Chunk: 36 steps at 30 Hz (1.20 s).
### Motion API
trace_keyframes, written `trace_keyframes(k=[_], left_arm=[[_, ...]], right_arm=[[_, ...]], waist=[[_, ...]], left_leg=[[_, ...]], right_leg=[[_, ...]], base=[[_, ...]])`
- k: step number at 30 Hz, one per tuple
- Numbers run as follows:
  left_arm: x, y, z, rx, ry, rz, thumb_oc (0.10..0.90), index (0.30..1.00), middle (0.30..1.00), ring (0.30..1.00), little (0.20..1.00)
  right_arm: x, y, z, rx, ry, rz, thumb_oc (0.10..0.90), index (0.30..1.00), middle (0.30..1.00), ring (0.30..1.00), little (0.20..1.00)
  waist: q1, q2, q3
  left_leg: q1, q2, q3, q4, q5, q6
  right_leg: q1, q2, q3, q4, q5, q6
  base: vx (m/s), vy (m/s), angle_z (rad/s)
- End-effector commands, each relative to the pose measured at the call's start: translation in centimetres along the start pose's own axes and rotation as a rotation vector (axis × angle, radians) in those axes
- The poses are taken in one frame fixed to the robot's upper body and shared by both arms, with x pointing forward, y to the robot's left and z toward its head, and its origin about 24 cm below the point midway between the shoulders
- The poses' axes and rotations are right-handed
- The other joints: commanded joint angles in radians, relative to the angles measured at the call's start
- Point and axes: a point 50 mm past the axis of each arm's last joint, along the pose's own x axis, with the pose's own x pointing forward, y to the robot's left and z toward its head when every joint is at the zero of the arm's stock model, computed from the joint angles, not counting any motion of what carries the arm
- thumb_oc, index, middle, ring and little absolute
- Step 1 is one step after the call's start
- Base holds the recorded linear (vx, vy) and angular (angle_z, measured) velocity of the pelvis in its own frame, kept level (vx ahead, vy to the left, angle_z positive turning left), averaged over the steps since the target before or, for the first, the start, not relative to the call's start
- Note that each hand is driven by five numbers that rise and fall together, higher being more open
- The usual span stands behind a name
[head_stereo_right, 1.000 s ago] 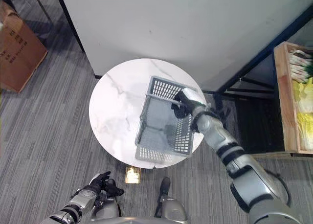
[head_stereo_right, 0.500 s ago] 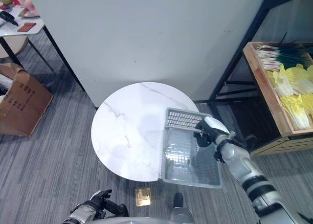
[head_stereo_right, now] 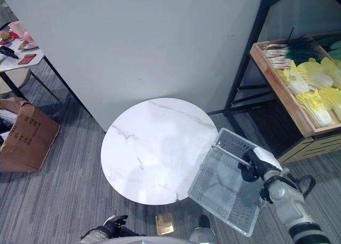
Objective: Get the vegetables into the basket
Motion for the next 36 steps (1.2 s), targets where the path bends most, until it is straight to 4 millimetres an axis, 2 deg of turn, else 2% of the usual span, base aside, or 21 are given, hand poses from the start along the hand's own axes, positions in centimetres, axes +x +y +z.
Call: trace_keyframes(k=[1,7,11,15,18,20,22,24,25,27,28,36], left_arm=[[0.0,1.7,-0.1,0.063,0.023,0.037,0.9,1.0,1.0,1.0,1.0],[0.1,1.6,0.1,0.069,0.018,0.028,0.9,1.0,1.0,1.0,1.0],[0.1,1.6,0.0,0.082,0.025,0.027,0.9,1.0,1.0,1.0,1.0],[0.1,1.6,0.1,0.092,0.024,0.029,0.9,1.0,1.0,1.0,1.0],[0.1,1.6,0.1,0.093,0.026,0.03,0.9,1.0,1.0,1.0,1.0],[0.1,1.6,0.0,0.095,0.027,0.031,0.9,1.0,1.0,1.0,1.0],[0.1,1.6,0.0,0.094,0.026,0.028,0.9,1.0,1.0,1.0,1.0],[0.1,1.6,0.1,0.094,0.026,0.028,0.9,1.0,1.0,1.0,1.0],[0.1,1.7,0.1,0.091,0.027,0.03,0.9,1.0,1.0,1.0,1.0],[0.1,1.8,0.0,0.084,0.03,0.031,0.9,1.0,1.0,1.0,1.0],[0.0,2.0,-0.1,0.075,0.033,0.035,0.9,1.0,1.0,1.0,1.0],[0.0,2.3,-0.2,0.089,0.038,0.042,0.9,1.0,1.0,1.0,1.0]], right_arm=[[1.1,-5.5,2.9,0.083,-0.115,-0.267,0.4,0.3,0.3,0.3,0.3],[1.3,-3.5,0.9,0.125,-0.024,-0.222,0.4,0.3,0.3,0.3,0.3],[1.4,-1.2,-0.7,0.175,0.057,-0.166,0.4,0.3,0.3,0.3,0.3],[1.6,0.5,-1.2,0.242,0.1,-0.127,0.4,0.3,0.3,0.3,0.3],[1.6,1.1,-1.4,0.261,0.114,-0.112,0.4,0.3,0.3,0.3,0.3],[1.6,2.1,-2.3,0.274,0.162,-0.087,0.4,0.3,0.3,0.3,0.3],[1.2,3.5,-3.9,0.294,0.247,-0.044,0.4,0.3,0.3,0.3,0.3],[1.2,3.8,-4.2,0.297,0.262,-0.034,0.4,0.3,0.3,0.3,0.3],[0.8,4.5,-5.3,0.308,0.318,-0.01,0.4,0.3,0.3,0.3,0.3],[0.6,4.9,-5.8,0.323,0.345,-0.004,0.4,0.3,0.3,0.3,0.3],[0.1,5.5,-6.9,0.348,0.403,0.012,0.4,0.3,0.3,0.3,0.3],[-0.9,7.4,-8.5,0.384,0.503,0.08,0.4,0.3,0.3,0.3,0.3]], waist=[[0.01,-0.08,-0.014],[0.002,-0.075,-0.019],[-0.003,-0.071,-0.023],[-0.006,-0.068,-0.022],[-0.007,-0.068,-0.022],[-0.007,-0.067,-0.021],[-0.008,-0.067,-0.021],[-0.009,-0.067,-0.021],[-0.01,-0.067,-0.021],[-0.01,-0.067,-0.02],[-0.011,-0.069,-0.021],[-0.011,-0.068,-0.018]], left_leg=[[0.033,-0.047,0.003,0.003,-0.037,0.001],[0.03,-0.041,0.004,0.003,-0.034,-0.002],[0.035,-0.035,0.005,0.003,-0.032,-0.006],[0.036,-0.031,0.009,0.003,-0.031,-0.008],[0.037,-0.031,0.009,0.003,-0.03,-0.009],[0.036,-0.031,0.009,0.003,-0.03,-0.009],[0.037,-0.033,0.009,0.003,-0.03,-0.009],[0.038,-0.033,0.01,0.003,-0.03,-0.009],[0.038,-0.033,0.007,0.003,-0.032,-0.009],[0.039,-0.032,0.006,0.003,-0.032,-0.009],[0.037,-0.032,0.005,0.003,-0.031,-0.009],[0.037,-0.033,0.006,0.003,-0.031,-0.01]], right_leg=[[-0.003,-0.014,0.046,0.065,0.039,0.056],[-0.002,-0.006,0.047,0.057,0.038,0.053],[0.006,0.003,0.049,0.05,0.036,0.048],[0.007,0.006,0.05,0.046,0.037,0.047],[0.006,0.007,0.05,0.045,0.039,0.047],[0.006,0.006,0.052,0.045,0.041,0.047],[0.006,0.007,0.052,0.046,0.042,0.047],[0.006,0.007,0.052,0.046,0.042,0.047],[0.006,0.008,0.052,0.047,0.041,0.047],[0.007,0.008,0.052,0.048,0.041,0.046],[0.007,0.008,0.052,0.047,0.042,0.046],[0.004,0.009,0.052,0.047,0.043,0.046]], base=[[0.0,0.0,0.0],[0.0,-0.005,0.0],[0.0,0.0,0.0],[0.0,-0.001,-0.01],[0.0,-0.001,-0.02],[0.0,0.0,0.0],[0.0,0.0,0.0],[0.0,0.0,0.0],[0.0,0.0,0.0],[0.0,0.0,0.0],[0.0,0.0,0.0],[0.0,0.0,0.0]])
